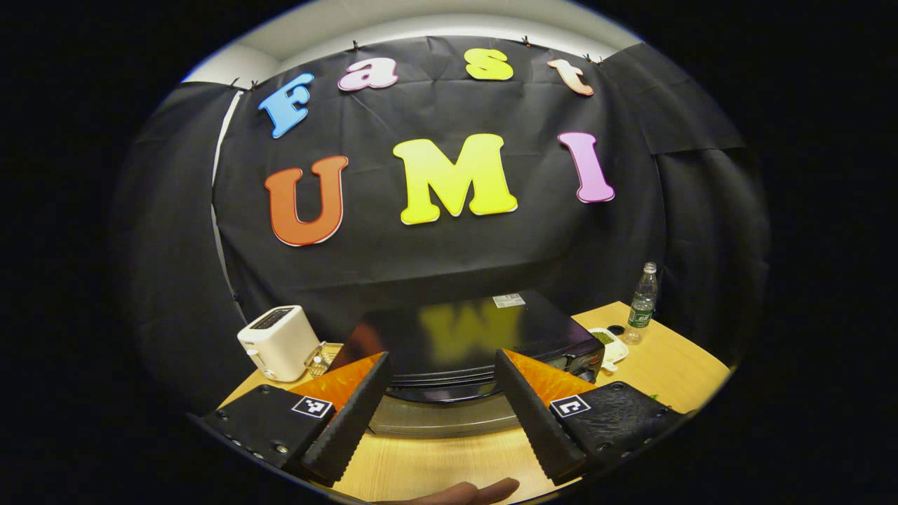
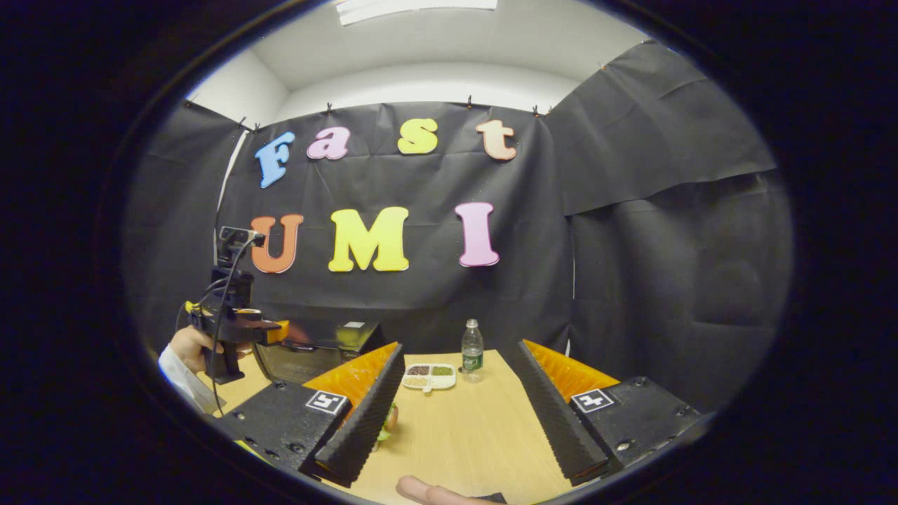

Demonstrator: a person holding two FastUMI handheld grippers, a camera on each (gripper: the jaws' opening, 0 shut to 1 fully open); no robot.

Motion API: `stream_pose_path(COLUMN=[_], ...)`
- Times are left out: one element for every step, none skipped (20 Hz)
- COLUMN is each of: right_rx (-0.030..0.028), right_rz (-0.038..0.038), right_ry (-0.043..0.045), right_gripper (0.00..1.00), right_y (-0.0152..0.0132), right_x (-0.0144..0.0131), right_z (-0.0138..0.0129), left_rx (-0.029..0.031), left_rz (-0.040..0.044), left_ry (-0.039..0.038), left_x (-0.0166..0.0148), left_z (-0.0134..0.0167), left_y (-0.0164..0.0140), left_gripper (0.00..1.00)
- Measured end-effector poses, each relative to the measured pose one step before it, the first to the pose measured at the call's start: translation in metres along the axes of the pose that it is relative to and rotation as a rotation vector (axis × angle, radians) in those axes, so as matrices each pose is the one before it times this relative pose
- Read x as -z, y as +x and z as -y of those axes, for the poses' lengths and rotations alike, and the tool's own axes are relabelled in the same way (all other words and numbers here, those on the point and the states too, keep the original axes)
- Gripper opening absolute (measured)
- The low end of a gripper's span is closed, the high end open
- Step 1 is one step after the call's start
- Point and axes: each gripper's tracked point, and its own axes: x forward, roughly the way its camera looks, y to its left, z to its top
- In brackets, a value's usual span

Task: Open the electric oven with the left hand, put the food in, and close the electric oven.

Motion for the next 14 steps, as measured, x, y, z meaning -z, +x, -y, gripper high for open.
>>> stream_pose_path(right_rx=[0.00697, 0.00403, 0.00297, 0.00146, -0.00061, -0.00109, 0.00089, 0.00392, 0.00398, 0.00241, -0.00087, -0.00484, -0.00569, -0.00036], right_rz=[0.00340, 0.00334, 0.00244, -0.00023, -0.00064, 0.00152, 0.00159, 0.00192, 0.00270, 0.00228, -0.00050, 0.00014, 0.00232, 0.00272], right_ry=[-0.00763, -0.00640, -0.00215, -0.00064, 0.00066, 0.00303, 0.00290, 0.00242, 0.00104, -0.00020, 0.00012, -0.00079, -0.00001, -0.00164], right_gripper=[0.92, 0.92, 0.92, 0.92, 0.92, 0.92, 0.92, 0.92, 0.92, 1.00, 0.92, 0.92, 0.92, 0.92], right_y=[-0.00033, -0.00001, -0.00087, -0.00113, -0.00124, -0.00120, -0.00104, -0.00034, -0.00083, -0.00008, -0.00135, -0.00185, -0.00230, -0.00182], right_x=[-0.00044, -0.00016, 0.00005, 0.00191, 0.00148, 0.00140, -0.00030, 0.00072, -0.00064, 0.00001, -0.00022, -0.00025, -0.00163, -0.00127], right_z=[0.00313, 0.00242, 0.00135, 0.00113, 0.00096, 0.00066, 0.00146, 0.00202, 0.00114, 0.00030, -0.00092, -0.00168, -0.00145, 0.00034], left_rx=[0.00117, 0.01039, 0.00873, -0.00551, -0.00106, 0.02039, 0.01078, -0.01847, -0.00235, -0.00398, -0.00299, -0.00091, 0.00056, 0.00088], left_rz=[-0.02634, -0.03321, -0.03110, -0.02162, -0.02653, -0.02545, -0.03897, -0.02895, -0.00158, -0.01092, 0.00473, -0.01471, -0.00911, -0.01367], left_ry=[-0.01624, -0.01965, -0.01293, -0.01254, -0.01495, -0.02406, -0.01748, 0.00052, 0.01182, 0.00477, -0.00207, -0.00834, -0.00562, -0.00099], left_x=[0.00458, 0.00704, 0.00397, 0.00179, 0.00261, 0.00490, 0.00936, 0.00572, -0.00029, 0.00064, 0.00051, 0.00222, 0.00278, 0.00331], left_z=[0.00086, 0.00264, 0.00161, -0.00056, -0.00058, 0.00303, 0.00387, -0.00111, -0.00052, 0.00111, 0.00056, 0.00106, -0.00068, 0.00040], left_y=[0.00961, 0.00847, 0.00666, 0.00381, 0.00271, 0.00338, 0.00410, -0.00020, -0.00389, 0.00136, -0.00183, -0.00098, -0.00422, -0.00413], left_gripper=[0.97, 0.97, 0.97, 0.97, 0.97, 0.97, 0.96, 0.96, 0.97, 0.96, 0.98, 0.97, 0.98, 0.98])
